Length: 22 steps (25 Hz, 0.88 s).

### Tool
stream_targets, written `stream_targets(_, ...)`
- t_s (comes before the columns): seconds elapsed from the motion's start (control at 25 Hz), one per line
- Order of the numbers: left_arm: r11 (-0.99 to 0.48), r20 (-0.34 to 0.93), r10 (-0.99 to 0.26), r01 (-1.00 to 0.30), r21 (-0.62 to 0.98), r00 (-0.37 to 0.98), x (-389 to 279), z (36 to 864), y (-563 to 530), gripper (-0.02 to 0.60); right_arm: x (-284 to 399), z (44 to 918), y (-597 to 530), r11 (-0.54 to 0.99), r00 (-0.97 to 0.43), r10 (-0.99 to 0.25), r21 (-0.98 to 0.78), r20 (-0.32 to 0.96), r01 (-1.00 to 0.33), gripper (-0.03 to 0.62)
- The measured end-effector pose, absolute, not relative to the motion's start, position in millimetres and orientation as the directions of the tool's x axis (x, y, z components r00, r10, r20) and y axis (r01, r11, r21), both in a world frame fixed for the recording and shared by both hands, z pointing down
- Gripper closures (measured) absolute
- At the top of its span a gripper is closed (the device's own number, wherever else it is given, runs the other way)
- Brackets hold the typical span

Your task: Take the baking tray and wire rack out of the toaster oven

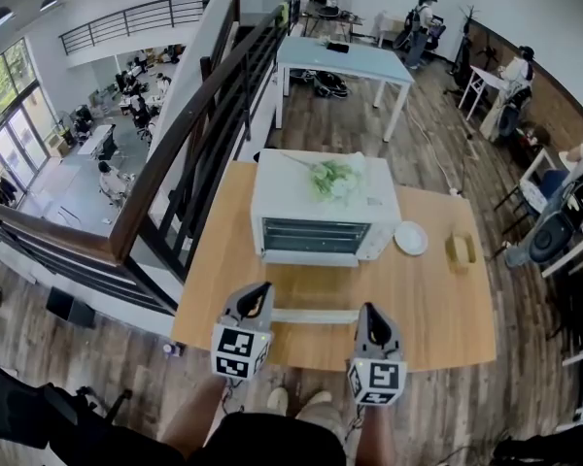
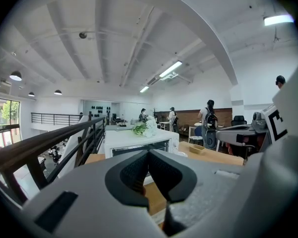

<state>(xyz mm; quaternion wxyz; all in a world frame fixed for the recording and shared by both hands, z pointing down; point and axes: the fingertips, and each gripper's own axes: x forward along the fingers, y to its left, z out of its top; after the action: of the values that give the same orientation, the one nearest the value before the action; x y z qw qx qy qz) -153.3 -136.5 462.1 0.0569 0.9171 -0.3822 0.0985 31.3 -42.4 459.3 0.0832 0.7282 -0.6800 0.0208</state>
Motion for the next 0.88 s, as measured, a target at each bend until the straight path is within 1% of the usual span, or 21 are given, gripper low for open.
stream_targets(0.44,-0.677,0.220,-0.712,-0.735,0.036,0.667,-131,467,-183,0.578,55,462,-102,-0.022,0.033,-0.991,0.086,0.129,-0.996,0.595)
stream_targets(0.6,-0.661,0.241,-0.721,-0.749,0.043,0.650,-115,479,-208,0.578,70,476,-135,0.006,0.004,-0.989,0.071,0.146,-0.997,0.595)
stream_targets(0.88,-0.616,0.302,-0.737,-0.784,0.069,0.605,-100,508,-249,0.578,87,511,-184,0.043,-0.041,-0.976,0.003,0.215,-0.999,0.595)
